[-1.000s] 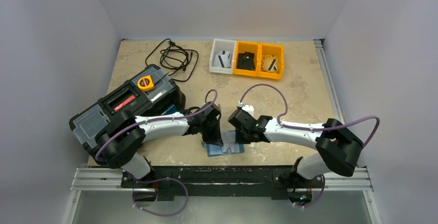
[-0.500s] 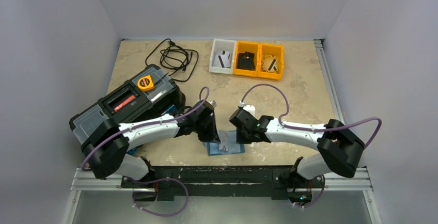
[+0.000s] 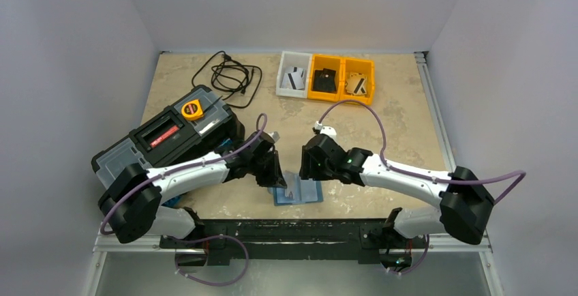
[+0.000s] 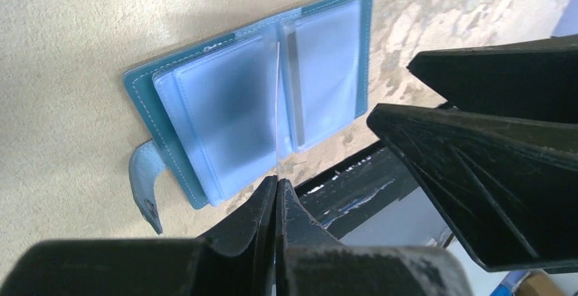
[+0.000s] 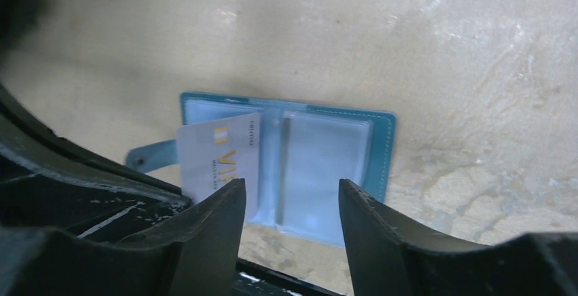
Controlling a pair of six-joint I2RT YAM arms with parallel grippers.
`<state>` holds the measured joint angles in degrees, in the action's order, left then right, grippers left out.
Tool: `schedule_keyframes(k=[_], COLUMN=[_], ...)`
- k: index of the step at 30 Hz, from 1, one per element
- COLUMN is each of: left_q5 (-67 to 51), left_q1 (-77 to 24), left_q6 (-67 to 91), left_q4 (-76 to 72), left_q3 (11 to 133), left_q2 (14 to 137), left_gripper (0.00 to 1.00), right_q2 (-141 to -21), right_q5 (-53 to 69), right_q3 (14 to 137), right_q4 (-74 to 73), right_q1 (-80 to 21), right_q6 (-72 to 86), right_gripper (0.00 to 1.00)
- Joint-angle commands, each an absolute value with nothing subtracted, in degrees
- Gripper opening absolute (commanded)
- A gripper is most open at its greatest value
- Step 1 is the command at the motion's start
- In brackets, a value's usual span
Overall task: Take the credit cards out of the card holder
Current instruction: Remove the credit card from the card holder, then place the credit card in the storage box.
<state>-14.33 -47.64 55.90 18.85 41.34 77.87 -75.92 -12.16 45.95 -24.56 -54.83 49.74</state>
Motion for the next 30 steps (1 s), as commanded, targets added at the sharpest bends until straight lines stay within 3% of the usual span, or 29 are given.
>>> schedule_keyframes(k=[1, 10, 16, 19, 30], left_q5=[-17.11, -25.38, -31.16, -32.74, -35.07], left_q1=[-45.63, -39.31, -36.13, -35.54, -34.57], left_q6=[54.94, 59.02, 63.89, 65.89, 70.00], left_q4=[16.39, 8.49, 0.99, -3.53, -10.68], left_q3=[40.90, 38.44, 36.68, 35.80, 33.40], left_q2=[72.86, 62.48, 60.13, 60.14, 60.64], left_gripper=[0.00, 0.00, 0.00, 0.00, 0.00], right_q2=[-71.73, -62.59, -60.10, -59.97, -59.92], right_q5=[-8.02, 18.65, 29.74, 32.36, 31.90], right_q3=[44.73, 35.63, 31.69, 30.11, 29.53], right_q4=[-17.10, 6.89, 20.48, 25.91, 23.54], right_q1=[-52.03, -38.27, -34.16, -33.40, -33.08], right_q6=[47.60, 48.39, 55.12, 58.13, 57.41], right_gripper=[0.55, 0.62, 0.62, 0.62, 0.60])
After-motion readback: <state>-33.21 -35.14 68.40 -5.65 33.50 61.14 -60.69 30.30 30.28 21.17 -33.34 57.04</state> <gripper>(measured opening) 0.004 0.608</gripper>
